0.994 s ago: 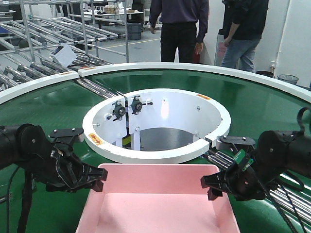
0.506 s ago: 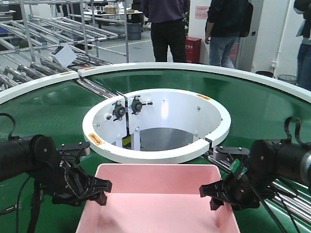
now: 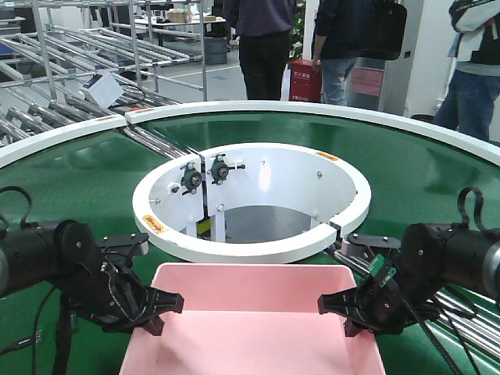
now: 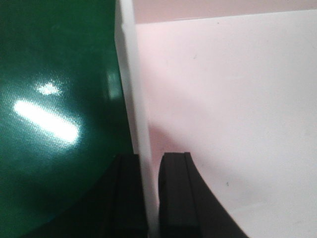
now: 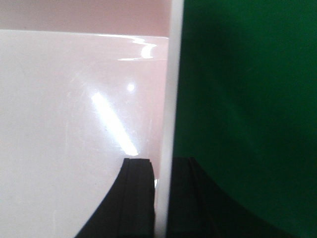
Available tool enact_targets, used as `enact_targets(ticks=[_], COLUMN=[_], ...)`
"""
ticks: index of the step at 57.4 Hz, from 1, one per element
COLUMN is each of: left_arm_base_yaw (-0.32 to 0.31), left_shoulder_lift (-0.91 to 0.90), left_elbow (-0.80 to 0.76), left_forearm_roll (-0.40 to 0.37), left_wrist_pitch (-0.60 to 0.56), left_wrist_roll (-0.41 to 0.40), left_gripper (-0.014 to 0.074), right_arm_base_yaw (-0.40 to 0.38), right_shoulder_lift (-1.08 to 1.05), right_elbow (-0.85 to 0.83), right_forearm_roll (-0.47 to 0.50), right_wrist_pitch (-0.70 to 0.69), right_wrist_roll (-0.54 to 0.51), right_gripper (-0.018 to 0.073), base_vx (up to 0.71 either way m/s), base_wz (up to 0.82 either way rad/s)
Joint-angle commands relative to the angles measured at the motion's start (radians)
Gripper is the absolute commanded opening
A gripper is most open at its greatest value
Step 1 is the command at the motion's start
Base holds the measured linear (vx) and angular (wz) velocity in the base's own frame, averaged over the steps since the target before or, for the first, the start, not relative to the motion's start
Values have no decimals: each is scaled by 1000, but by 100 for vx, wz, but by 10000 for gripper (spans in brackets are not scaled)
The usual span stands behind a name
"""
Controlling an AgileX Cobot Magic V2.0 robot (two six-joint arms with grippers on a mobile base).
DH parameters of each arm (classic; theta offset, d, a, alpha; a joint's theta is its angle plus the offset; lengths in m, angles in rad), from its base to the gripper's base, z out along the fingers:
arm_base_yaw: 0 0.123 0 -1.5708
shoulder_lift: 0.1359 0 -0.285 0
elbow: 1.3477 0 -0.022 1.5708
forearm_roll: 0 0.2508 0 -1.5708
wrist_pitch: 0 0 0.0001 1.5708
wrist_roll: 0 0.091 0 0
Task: Grab pink bin and stack on right shelf
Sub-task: 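Lift the pink bin off the conveyor with both grippers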
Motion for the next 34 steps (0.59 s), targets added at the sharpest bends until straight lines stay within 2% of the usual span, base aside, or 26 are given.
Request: enact_targets(ticks=[1, 11, 12, 18, 34], left_arm_base_yaw=[0, 0, 0, 0, 0], left_shoulder_lift=[-87, -184, -248, -312, -464], left_elbow=[-30, -30, -30, -30, -30], left_forearm_roll=[-25, -24, -25, -25, -22], left_wrist_pitch=[-30, -27, 5, 19, 18], left_wrist_roll=[41, 40, 34, 34, 30], left_gripper=[-10, -5, -5, -5, -5], right_arm_base_yaw=[-4, -3, -3, -3, -3], right_shoulder_lift=[-89, -197, -277, -356, -471], right_elbow=[-33, -33, -33, -33, -33], right_forearm_roll=[18, 35, 37, 37, 33], right_wrist_pitch=[-23, -14, 13, 20, 52], right_wrist_roll=[-14, -12, 4, 6, 6], right_gripper=[-9, -8, -8, -8, -8], base_vx=[0, 0, 0, 0, 0], base_wz=[0, 0, 0, 0, 0])
